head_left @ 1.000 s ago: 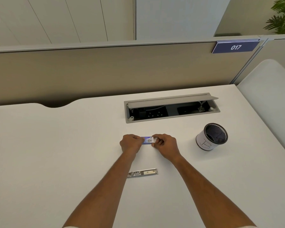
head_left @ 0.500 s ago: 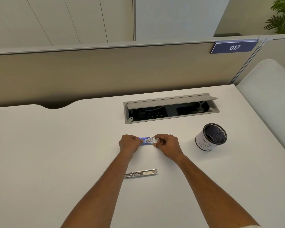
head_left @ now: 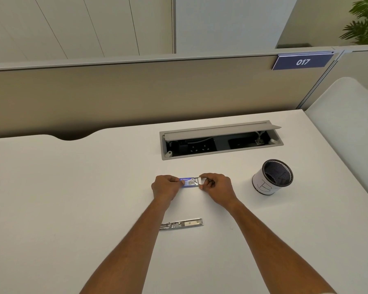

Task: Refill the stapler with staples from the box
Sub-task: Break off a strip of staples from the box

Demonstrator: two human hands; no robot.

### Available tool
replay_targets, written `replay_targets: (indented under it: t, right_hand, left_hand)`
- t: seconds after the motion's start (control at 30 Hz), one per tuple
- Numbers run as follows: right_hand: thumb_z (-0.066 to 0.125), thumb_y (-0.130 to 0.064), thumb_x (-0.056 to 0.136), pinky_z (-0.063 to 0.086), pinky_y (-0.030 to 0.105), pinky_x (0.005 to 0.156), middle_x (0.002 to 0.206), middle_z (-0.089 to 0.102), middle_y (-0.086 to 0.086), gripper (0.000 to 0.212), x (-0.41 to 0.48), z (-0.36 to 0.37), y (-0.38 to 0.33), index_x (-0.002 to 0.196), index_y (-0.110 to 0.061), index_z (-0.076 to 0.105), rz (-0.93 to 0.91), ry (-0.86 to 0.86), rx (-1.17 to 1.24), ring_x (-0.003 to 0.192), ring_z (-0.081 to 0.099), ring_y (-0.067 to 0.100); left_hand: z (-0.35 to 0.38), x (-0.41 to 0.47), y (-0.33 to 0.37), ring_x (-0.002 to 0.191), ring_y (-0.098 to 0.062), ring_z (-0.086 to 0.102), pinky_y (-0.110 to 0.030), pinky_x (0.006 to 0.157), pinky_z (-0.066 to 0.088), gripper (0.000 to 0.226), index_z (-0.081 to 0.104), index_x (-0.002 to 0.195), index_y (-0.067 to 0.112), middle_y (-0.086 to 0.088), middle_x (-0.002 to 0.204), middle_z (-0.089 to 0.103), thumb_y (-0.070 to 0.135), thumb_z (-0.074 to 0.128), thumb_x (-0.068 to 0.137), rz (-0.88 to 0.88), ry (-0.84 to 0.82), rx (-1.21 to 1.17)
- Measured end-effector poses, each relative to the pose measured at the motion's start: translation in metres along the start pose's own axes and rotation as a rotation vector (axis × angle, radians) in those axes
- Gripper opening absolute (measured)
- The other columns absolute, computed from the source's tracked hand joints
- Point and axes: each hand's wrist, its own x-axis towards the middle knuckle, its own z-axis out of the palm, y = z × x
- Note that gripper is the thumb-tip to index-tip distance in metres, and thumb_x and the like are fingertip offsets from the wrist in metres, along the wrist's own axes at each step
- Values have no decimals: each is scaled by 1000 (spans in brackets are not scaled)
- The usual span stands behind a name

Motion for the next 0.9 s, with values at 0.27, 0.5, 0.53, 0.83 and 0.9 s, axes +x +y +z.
replay_targets:
  t: [0.27, 0.5, 0.53, 0.83, 0.9]
  right_hand:
    - [76, -2, 85, 42, -1, 67, 81, 66, -3, 27, 0, -3, 5, 111, -8, 78, 13, 26, -17, 68, 56, 6]
    - [83, -16, 83, 47, 10, 70, 97, 68, 8, 40, -2, -4, 2, 121, -11, 69, 20, 42, 45, 73, 58, 15]
    - [82, -16, 84, 46, 7, 68, 100, 67, 6, 37, -2, -2, 2, 118, -12, 70, 7, 75, 42, 72, 58, 14]
    - [74, -23, 92, 43, 9, 67, 112, 63, 9, 19, 0, 15, -10, 105, -10, 76, -12, 94, -86, 94, 60, 16]
    - [71, -23, 94, 41, 10, 69, 112, 64, 10, 19, 2, 18, -11, 105, -9, 77, 1, 101, -129, 92, 56, 13]
  left_hand:
    - [-1, 0, -2, 82, -18, 66, -24, 67, 48, 9, 79, 76, 18, 3, 78, 71, 20, 87, 78, 18, -7, -24]
    - [-3, -1, -1, 78, -18, 65, -22, 62, 47, 9, 78, 76, 18, 1, 79, 73, 21, 87, 78, 8, -18, -35]
    - [-3, -1, -1, 75, -17, 64, -22, 59, 46, 11, 77, 73, 19, 3, 76, 72, 21, 87, 78, 9, -18, -37]
    - [0, -1, -2, 78, -16, 66, -21, 61, 47, 10, 78, 74, 19, 6, 74, 71, 24, 86, 78, 37, 1, -17]
    - [0, 0, -3, 83, -19, 69, -23, 66, 49, 9, 81, 80, 15, 2, 82, 74, 23, 86, 78, 35, 3, -18]
